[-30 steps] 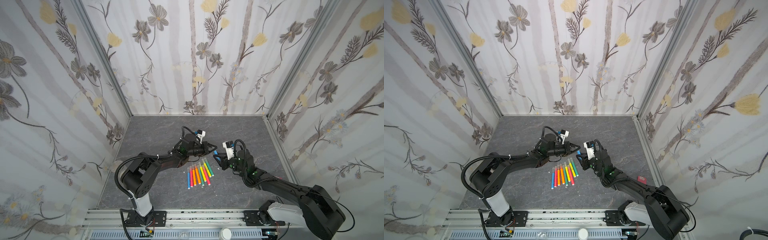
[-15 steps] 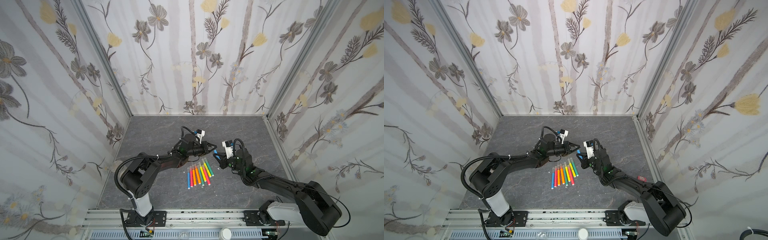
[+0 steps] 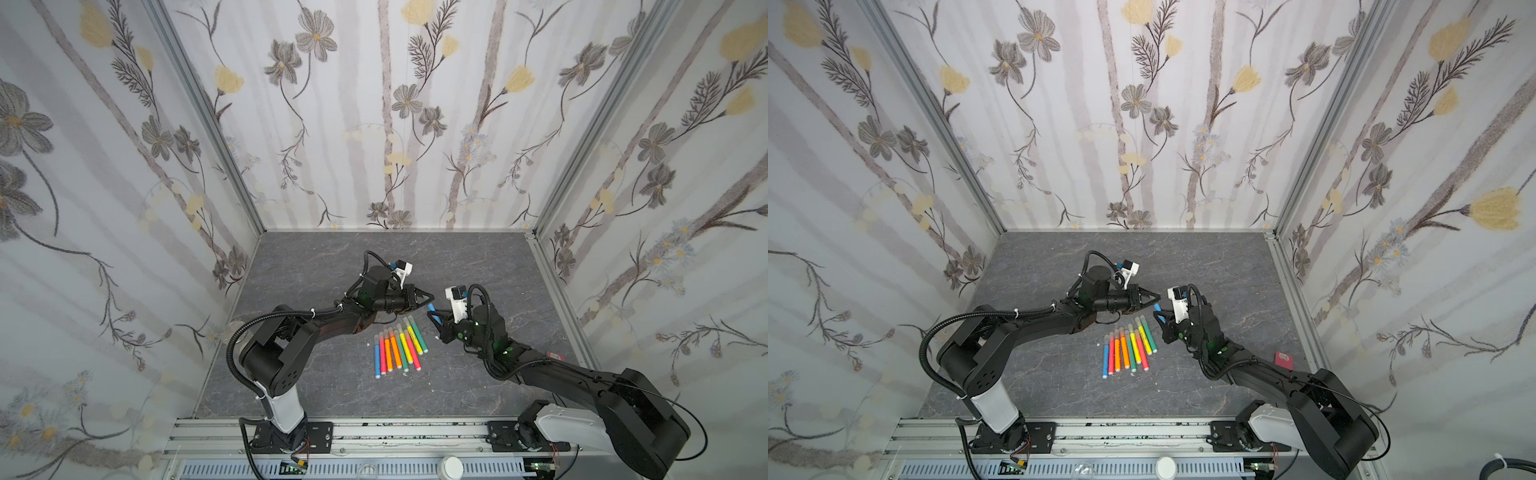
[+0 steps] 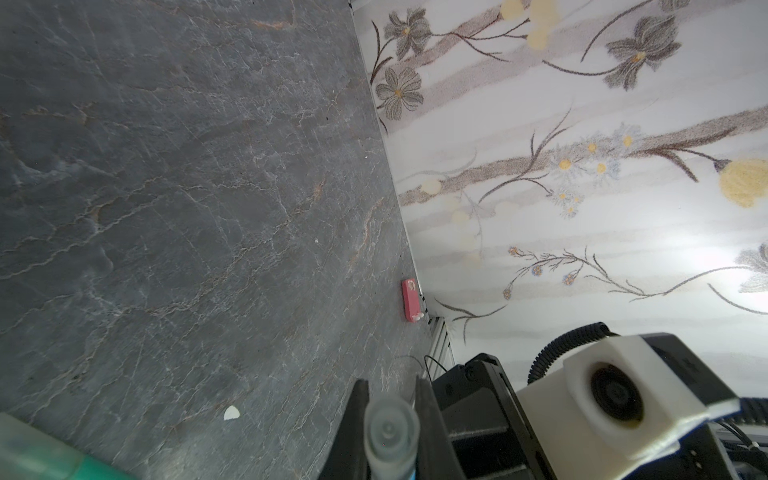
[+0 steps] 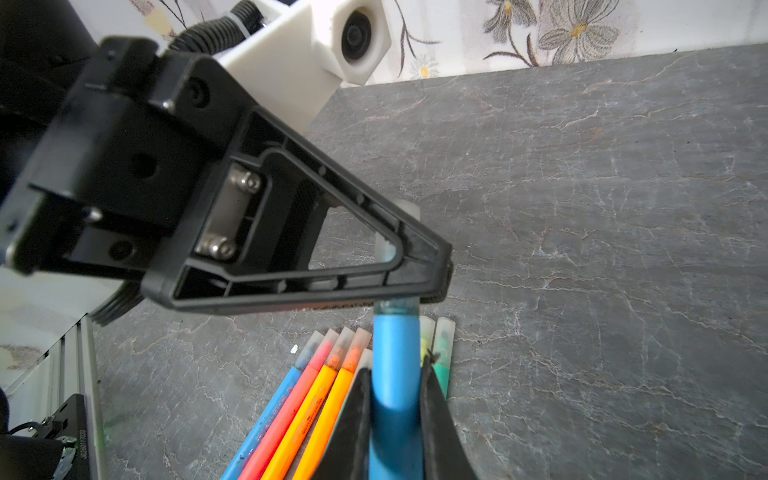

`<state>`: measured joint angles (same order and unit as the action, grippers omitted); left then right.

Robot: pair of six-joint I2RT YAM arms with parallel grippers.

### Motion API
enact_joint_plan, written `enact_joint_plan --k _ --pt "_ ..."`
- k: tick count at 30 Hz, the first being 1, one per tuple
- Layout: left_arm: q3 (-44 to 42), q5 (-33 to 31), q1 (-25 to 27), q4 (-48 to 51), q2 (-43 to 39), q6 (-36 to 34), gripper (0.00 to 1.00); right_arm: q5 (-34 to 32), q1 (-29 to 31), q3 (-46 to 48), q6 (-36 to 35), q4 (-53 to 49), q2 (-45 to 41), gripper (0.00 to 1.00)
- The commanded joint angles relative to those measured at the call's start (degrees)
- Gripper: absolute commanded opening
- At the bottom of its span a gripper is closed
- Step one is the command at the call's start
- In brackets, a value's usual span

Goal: Open the pen caps
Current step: 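Pull the right gripper back with the marker while the left gripper holds the cap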

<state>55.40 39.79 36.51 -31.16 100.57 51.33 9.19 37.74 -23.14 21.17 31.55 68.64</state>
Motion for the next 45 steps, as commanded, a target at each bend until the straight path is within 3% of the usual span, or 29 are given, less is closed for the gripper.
enact_joint_plan --k 1,25,31,35,39,45 --pt "2.03 -14.13 -2.66 2.28 0.32 -5.09 0.0 2.69 0.93 2.0 0.83 -2.47 -1.55 0.0" --pt "7.03 -18.2 -5.61 4.51 2.94 -8.1 0.0 -1.64 3.53 8.72 2.56 -7.27 -11.57 0.0" --pt "4.77 -17.68 -7.77 4.89 1.69 -9.06 0.0 -10.46 3.25 7.0 3.49 -12.47 -12.13 0.0" --pt "3.23 -18.11 -11.52 7.77 0.6 -11.22 0.0 -16.03 0.6 3.31 4.21 -18.16 -8.72 0.0" --pt "5.06 -20.46 -13.98 15.25 0.39 -16.46 0.0 -14.07 -3.86 -0.67 3.63 -20.9 -2.06 0.0" --pt "13.2 -26.32 -14.79 29.05 5.15 -24.89 0.0 -14.89 -5.39 -8.8 0.62 -25.52 9.42 0.0"
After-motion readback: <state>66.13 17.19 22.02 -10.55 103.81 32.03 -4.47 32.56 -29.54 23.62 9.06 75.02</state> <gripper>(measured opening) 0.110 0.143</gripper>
